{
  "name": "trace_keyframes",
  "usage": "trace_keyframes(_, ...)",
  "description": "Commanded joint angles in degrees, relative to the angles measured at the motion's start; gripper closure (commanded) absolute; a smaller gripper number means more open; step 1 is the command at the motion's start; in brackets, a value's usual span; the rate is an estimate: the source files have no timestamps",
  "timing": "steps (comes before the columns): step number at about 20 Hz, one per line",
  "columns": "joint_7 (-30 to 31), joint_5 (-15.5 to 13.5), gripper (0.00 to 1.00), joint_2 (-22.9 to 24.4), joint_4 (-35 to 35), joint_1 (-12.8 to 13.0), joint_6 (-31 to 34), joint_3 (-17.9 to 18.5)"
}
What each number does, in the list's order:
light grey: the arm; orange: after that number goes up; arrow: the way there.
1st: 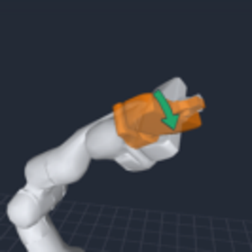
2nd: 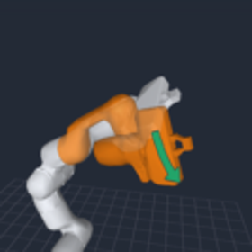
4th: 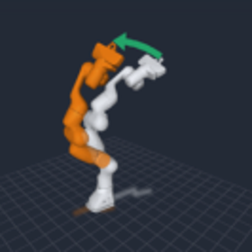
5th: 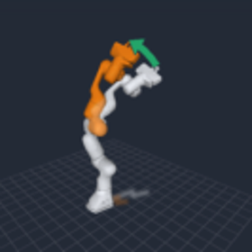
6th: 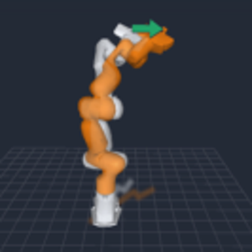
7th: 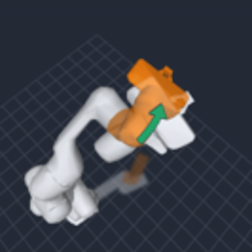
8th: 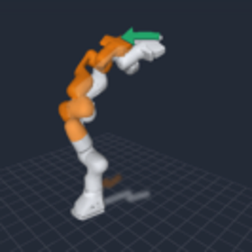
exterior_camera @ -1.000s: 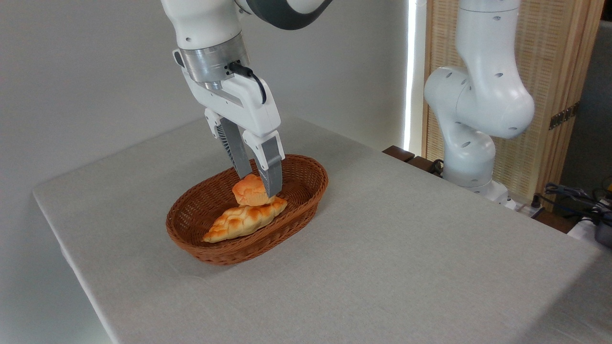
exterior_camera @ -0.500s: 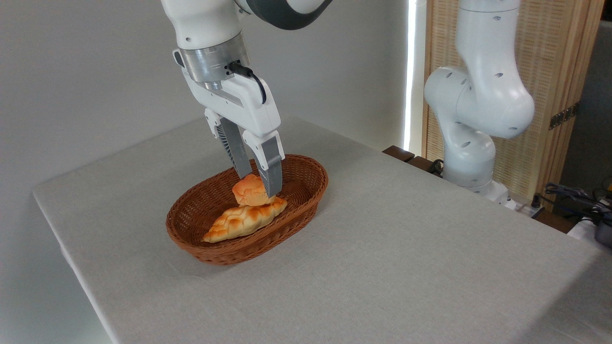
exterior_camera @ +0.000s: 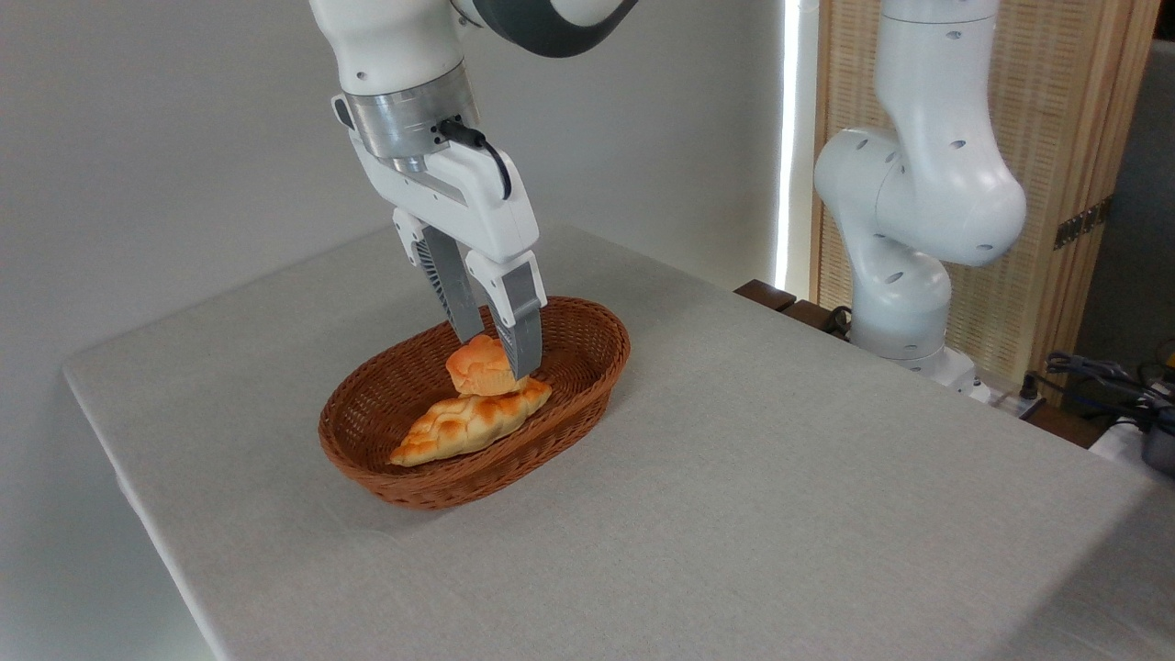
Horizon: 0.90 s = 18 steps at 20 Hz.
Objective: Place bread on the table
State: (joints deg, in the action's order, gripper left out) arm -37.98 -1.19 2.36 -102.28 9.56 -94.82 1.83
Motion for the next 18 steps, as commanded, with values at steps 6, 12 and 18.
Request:
trace_keyframes(6, -0.8, -0.7, 0.00, 0.0, 1.6, 0.0, 1.9, 0.6)
trace_keyframes(12, -0.8, -0.8, 0.00, -0.6, 1.6, -0.1, 1.7, 0.4)
trace_keyframes(18, -0.6, -1.4, 0.00, -1.6, 1.5, 0.1, 1.1, -0.3)
